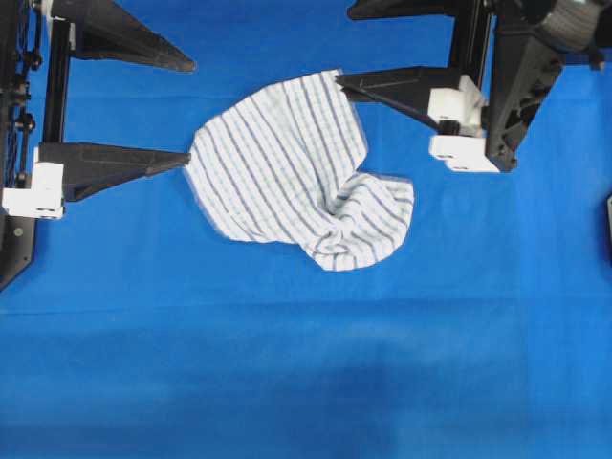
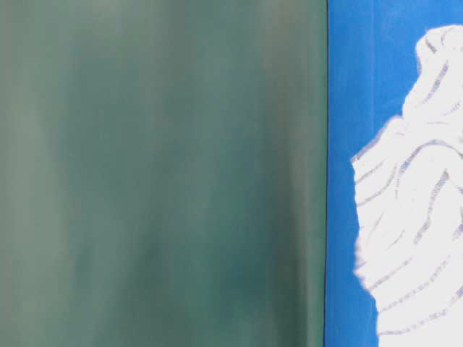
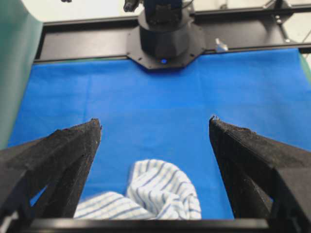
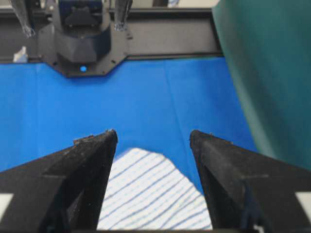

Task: Lift the towel with both arms.
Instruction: 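Lower the towel, open both grippers, and withdraw them outward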

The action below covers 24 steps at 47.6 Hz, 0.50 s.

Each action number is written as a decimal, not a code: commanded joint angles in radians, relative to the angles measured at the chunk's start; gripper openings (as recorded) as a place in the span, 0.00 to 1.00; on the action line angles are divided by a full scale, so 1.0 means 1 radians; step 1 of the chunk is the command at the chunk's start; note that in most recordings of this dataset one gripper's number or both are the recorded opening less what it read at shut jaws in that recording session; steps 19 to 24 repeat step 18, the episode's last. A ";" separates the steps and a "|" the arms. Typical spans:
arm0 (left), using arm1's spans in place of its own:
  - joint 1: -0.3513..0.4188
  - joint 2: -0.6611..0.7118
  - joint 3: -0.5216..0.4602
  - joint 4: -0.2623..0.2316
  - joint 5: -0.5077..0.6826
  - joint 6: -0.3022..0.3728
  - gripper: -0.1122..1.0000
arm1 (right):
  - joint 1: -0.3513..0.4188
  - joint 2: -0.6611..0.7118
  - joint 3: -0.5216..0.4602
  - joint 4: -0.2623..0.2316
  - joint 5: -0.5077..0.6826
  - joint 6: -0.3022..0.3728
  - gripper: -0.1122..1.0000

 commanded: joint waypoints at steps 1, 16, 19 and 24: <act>-0.003 0.005 -0.011 0.002 -0.009 -0.002 0.91 | 0.003 -0.008 0.002 -0.005 0.006 0.003 0.68; -0.003 0.037 0.100 0.002 -0.063 -0.006 0.91 | 0.002 -0.009 0.137 -0.002 -0.061 0.020 0.68; -0.003 0.038 0.118 0.002 -0.089 -0.006 0.91 | 0.003 -0.011 0.158 -0.002 -0.081 0.026 0.68; -0.003 0.038 0.118 0.002 -0.089 -0.006 0.91 | 0.003 -0.011 0.158 -0.002 -0.081 0.026 0.68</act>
